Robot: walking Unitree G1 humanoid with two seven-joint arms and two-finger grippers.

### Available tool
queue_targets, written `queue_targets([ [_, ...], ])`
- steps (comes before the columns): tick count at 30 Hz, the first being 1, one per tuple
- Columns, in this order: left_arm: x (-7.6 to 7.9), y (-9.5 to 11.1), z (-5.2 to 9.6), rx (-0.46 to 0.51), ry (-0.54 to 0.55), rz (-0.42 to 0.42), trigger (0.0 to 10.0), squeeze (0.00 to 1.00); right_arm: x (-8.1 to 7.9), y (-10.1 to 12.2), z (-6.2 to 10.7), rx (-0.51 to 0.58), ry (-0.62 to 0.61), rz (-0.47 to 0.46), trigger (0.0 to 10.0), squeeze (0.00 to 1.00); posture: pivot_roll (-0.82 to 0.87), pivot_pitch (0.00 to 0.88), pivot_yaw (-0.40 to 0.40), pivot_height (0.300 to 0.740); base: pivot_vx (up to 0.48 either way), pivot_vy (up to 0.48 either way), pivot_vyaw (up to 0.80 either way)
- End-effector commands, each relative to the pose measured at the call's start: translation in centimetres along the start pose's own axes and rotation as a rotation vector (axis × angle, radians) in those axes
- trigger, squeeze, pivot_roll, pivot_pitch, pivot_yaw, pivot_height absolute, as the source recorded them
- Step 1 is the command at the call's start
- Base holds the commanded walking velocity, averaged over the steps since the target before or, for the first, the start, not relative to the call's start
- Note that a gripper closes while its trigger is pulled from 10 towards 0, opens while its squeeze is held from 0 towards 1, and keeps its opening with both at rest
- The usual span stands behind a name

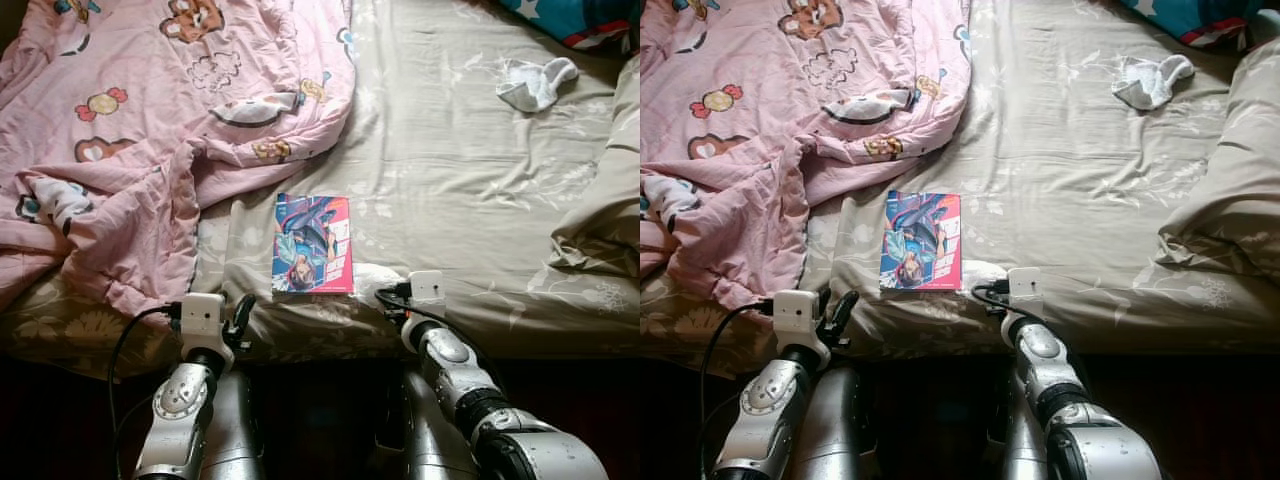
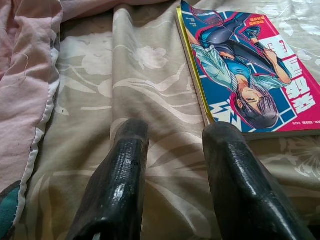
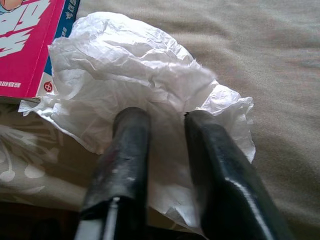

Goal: Clean up the room

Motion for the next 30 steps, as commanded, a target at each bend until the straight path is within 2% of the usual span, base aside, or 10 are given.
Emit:
queue_targets([
  [1, -0.1, -1.1, 0.7, -0.043, 0.007, 0.006, 10.0, 0.0, 0.0, -1.7, 0.4, -0.041, -0.004, -0.009, 0.0, 0.0, 0.15, 0.37, -0.004, 0.585, 0.0, 0.0, 0.0],
  [9, -0.1, -1.2, 0.5, -0.05, 0.007, 0.006, 10.0, 0.0, -0.4, -0.8, 0.2, -0.007, 0.006, -0.002, 0.0, 0.0, 0.14, 0.362, -0.005, 0.585, 0.0, 0.0, 0.0],
  [10, -0.1, -1.2, 0.4, -0.05, 0.006, 0.006, 10.0, 0.0, -0.5, -0.7, 0.2, 0.0, 0.005, -0.004, 1.8, 0.0, 0.14, 0.361, -0.005, 0.585, 0.0, 0.0, 0.0],
  [11, -0.1, -1.2, 0.3, -0.051, 0.006, 0.006, 10.0, 0.0, -0.5, -0.5, 0.2, 0.009, 0.002, -0.005, 8.9, 0.0, 0.14, 0.359, -0.005, 0.585, 0.0, 0.0, 0.0],
  [13, -0.1, -1.2, 0.3, -0.052, 0.005, 0.006, 10.0, 0.0, -0.4, -0.5, 0.2, 0.012, 0.0, -0.004, 8.9, 0.0, 0.14, 0.359, -0.005, 0.585, 0.0, 0.0, 0.0],
  [14, 0.0, -1.2, 0.3, -0.052, 0.005, 0.006, 10.0, 0.0, -0.4, -0.4, 0.2, 0.026, -0.008, -0.004, 10.0, 0.0, 0.14, 0.357, -0.005, 0.585, 0.0, 0.0, 0.0],
  [16, 0.0, -1.1, 0.2, -0.052, 0.004, 0.006, 10.0, 0.0, -0.4, -0.2, 0.2, 0.042, -0.007, -0.027, 10.0, 0.0, 0.13, 0.353, -0.005, 0.585, 0.0, 0.0, 0.0],
  [17, 0.0, -1.1, 0.1, -0.052, 0.003, 0.006, 10.0, 0.0, -0.4, -0.1, 0.2, 0.051, -0.006, -0.039, 10.0, 0.39, 0.13, 0.351, -0.005, 0.585, 0.0, 0.0, 0.0],
  [18, 0.0, -1.1, 0.1, -0.052, 0.003, 0.006, 10.0, 0.0, -0.5, 0.0, 0.2, 0.057, -0.004, -0.046, 10.0, 1.0, 0.13, 0.348, -0.005, 0.585, 0.0, 0.0, 0.0],
  [30, 0.0, -1.1, -0.2, -0.053, -0.003, 0.004, 10.0, 0.0, -0.9, -0.3, 0.6, 0.095, -0.001, -0.064, 10.0, 1.0, 0.13, 0.339, -0.005, 0.585, 0.0, 0.0, 0.0],
])
Point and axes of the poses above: a point about 5 cm out from each wrist's last joint towards the gripper, its own z axis pointing back from the gripper into the wrist, its own y axis along the axis of the wrist's last joint, x = y × z, the point moved 5 cm from there along -z, pointing out of the wrist towards the gripper, and after that the axes turned 1 degree about z, right-handed, at the moved point
